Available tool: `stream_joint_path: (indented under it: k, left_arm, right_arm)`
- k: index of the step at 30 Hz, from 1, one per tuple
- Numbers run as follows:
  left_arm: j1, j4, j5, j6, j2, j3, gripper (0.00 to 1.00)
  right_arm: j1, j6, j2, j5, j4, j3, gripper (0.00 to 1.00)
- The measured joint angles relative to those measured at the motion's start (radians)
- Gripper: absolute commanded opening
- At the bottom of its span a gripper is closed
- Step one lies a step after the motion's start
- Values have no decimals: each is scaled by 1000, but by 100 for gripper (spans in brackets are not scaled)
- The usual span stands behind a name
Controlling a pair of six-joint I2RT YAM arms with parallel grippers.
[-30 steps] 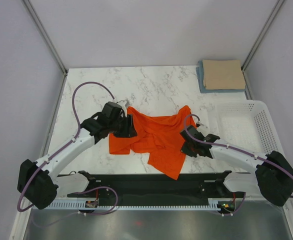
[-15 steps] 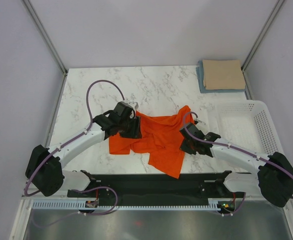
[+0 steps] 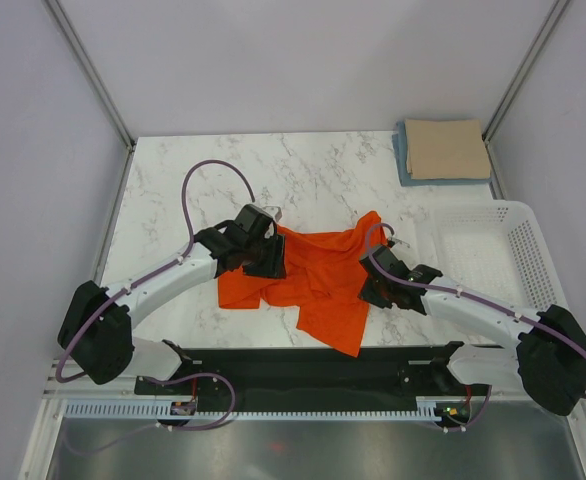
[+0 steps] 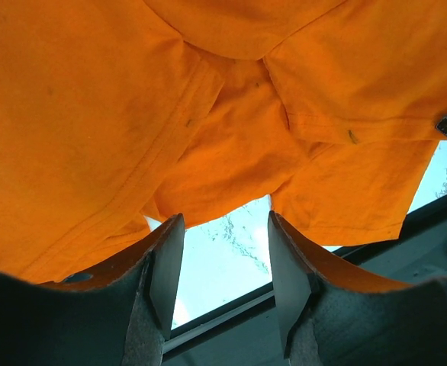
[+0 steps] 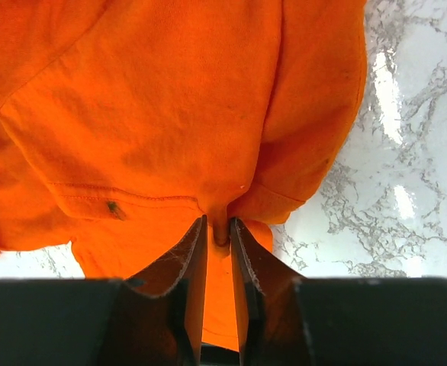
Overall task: Fold and stack the t-shirts
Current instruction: Flatten the tshirt out
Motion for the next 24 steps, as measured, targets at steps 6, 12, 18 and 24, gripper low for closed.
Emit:
stream_joint_path:
  k: [6, 12, 18, 24]
  left_arm:
    - [-2, 0, -11, 0, 1, 0, 56]
    - [-2, 0, -14, 0, 1, 0, 57]
    - [-2, 1, -14, 0, 1, 1, 57]
    - [-2, 1, -14, 0, 3, 1, 57]
  right_arm:
    - [0, -2, 9, 0, 0, 8, 26]
    - [0, -9, 18, -1, -1, 37, 20]
    - [0, -18, 21, -6, -7, 52, 14]
    - [0, -24, 32, -6, -10, 52, 0]
